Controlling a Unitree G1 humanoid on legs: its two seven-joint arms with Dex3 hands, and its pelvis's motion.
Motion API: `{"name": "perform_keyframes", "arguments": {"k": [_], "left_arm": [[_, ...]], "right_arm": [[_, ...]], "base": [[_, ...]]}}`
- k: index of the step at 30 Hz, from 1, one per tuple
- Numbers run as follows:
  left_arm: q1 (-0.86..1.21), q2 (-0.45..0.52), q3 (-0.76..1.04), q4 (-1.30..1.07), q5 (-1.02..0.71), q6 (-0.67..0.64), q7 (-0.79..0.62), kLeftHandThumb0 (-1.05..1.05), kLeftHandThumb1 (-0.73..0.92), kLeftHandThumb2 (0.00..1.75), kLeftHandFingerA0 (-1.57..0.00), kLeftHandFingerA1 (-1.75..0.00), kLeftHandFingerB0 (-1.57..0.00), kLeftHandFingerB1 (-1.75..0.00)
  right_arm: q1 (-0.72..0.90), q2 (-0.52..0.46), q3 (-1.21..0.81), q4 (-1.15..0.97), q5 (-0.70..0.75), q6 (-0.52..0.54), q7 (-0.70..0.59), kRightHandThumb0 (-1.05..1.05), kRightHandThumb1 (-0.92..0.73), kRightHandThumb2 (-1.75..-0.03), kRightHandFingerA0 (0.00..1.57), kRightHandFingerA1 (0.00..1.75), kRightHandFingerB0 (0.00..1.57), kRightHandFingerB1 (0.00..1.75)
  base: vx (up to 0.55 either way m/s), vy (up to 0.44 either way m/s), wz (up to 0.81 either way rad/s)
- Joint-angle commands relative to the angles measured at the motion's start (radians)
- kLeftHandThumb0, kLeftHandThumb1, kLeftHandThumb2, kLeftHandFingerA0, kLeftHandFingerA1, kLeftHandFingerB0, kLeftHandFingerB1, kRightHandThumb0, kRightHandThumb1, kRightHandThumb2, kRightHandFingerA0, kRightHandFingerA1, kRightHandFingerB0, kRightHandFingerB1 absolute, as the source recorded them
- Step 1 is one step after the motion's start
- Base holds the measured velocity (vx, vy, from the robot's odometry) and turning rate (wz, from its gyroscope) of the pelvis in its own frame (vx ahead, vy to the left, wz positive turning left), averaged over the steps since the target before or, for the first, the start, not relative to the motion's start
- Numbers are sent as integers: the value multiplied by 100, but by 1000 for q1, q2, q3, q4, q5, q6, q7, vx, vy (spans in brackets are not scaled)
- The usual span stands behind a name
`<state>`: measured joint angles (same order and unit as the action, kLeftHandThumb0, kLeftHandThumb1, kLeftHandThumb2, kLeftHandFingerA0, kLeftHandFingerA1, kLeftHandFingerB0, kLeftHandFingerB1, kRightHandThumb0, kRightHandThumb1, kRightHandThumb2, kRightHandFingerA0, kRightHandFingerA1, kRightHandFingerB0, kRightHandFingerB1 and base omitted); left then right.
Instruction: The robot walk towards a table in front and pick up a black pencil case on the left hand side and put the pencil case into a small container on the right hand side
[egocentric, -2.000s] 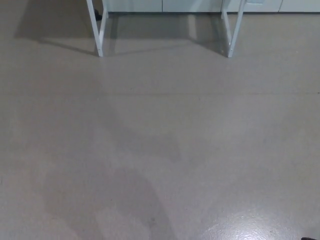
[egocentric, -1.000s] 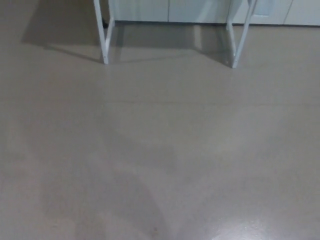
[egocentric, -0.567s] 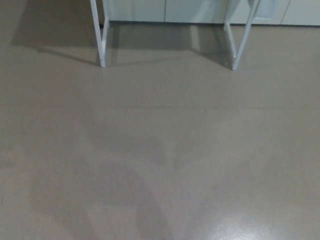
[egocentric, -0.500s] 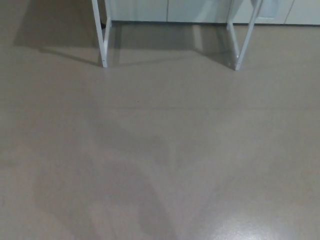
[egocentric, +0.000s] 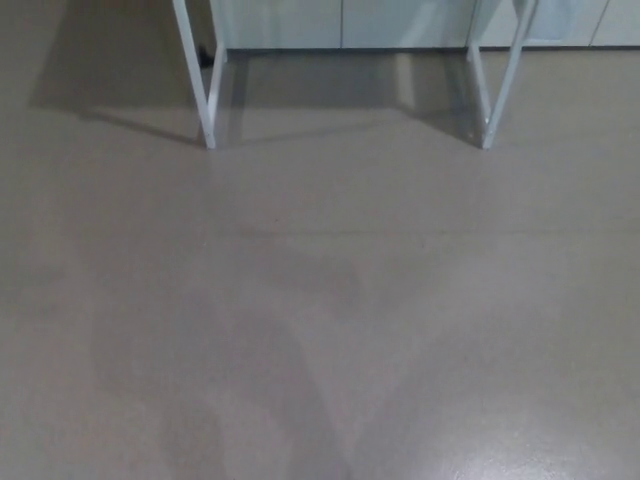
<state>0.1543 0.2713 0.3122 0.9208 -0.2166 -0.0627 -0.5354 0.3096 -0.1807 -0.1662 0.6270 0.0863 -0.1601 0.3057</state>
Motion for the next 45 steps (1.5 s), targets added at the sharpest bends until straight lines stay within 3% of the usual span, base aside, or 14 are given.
{"name": "perform_keyframes", "arguments": {"k": [1, 17, 26, 45], "left_arm": [[0, 18, -3, -5, 0, -8, 7, -9, 49, 55, -41, -47, -34, -36], [25, 27, -16, 9, 3, -31, 2, -10, 48, 53, -45, -48, -34, -35], [18, 24, -28, 0, 12, -30, 24, -11, 47, 54, -51, -49, -44, -37], [-1, 29, -42, 21, 20, -48, 16, -11, 48, 54, -49, -50, -44, -39]], "right_arm": [[2, -4, 0, -7, 4, 1, -8, -14, -37, -82, 45, 67, 19, 52], [21, -6, 20, 10, -16, -27, -22, -14, -36, -82, 47, 67, 21, 53], [13, -20, 35, 20, -34, -43, -33, -14, -37, -82, 51, 69, 21, 53], [-2, -26, 45, 27, -44, -50, -40, -14, -37, -82, 52, 70, 22, 53]], "base": [[265, 273, 95], [221, 77, 3], [314, -54, 0], [214, 99, -5]]}}
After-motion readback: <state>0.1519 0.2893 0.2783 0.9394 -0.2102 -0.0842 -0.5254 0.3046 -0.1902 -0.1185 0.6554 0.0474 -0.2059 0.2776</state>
